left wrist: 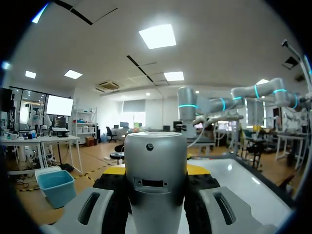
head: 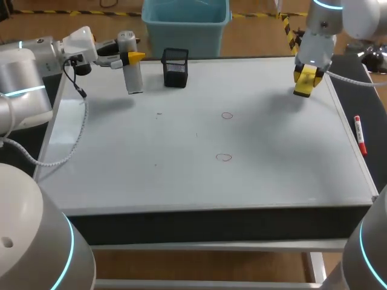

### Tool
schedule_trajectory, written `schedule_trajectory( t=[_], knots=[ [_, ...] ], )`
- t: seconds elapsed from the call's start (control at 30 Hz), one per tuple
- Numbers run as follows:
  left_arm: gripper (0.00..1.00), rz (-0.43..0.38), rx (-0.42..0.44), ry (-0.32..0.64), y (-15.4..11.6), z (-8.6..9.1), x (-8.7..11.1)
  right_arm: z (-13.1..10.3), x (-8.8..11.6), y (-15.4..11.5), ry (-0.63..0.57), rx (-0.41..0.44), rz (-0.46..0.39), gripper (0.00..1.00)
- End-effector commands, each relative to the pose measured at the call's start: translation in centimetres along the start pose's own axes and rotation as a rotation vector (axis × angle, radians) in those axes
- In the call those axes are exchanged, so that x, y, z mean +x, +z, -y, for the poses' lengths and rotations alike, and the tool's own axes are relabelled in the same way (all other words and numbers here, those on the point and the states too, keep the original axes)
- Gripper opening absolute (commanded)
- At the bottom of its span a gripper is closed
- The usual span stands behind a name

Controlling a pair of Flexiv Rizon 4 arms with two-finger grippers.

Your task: Pick up the inspection probe, press it on each red-marked spot on the whiteboard one by one, put down the probe, pick up the eraser, and wipe off all the red marks.

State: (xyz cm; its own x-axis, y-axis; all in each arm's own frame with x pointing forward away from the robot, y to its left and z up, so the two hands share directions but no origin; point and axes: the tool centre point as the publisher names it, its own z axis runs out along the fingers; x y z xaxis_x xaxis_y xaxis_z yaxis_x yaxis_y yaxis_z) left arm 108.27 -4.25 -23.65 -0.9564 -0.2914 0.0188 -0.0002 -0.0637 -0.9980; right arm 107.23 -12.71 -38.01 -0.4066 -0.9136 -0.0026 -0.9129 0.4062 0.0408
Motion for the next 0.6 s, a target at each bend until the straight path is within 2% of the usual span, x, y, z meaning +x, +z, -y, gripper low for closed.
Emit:
schedule_trajectory(
  t=[0.03, 0.4, 0.6],
  knots=[
    [0.0, -0.003, -0.001, -0.001, 0.0, 0.1, -0.1, 0.0, 0.0, -0.1, -0.002, 0.001, -0.003, 0.0],
    [0.0, -0.003, -0.001, -0.001, 0.0, 0.1, -0.1, 0.0, 0.0, -0.1, -0.002, 0.001, -0.003, 0.0],
    [0.0, -0.04, 0.014, 0.028, 1.0, 0.7, 1.2, 0.0, 0.0, -0.1, -0.002, 0.001, -0.003, 0.0]
  ],
)
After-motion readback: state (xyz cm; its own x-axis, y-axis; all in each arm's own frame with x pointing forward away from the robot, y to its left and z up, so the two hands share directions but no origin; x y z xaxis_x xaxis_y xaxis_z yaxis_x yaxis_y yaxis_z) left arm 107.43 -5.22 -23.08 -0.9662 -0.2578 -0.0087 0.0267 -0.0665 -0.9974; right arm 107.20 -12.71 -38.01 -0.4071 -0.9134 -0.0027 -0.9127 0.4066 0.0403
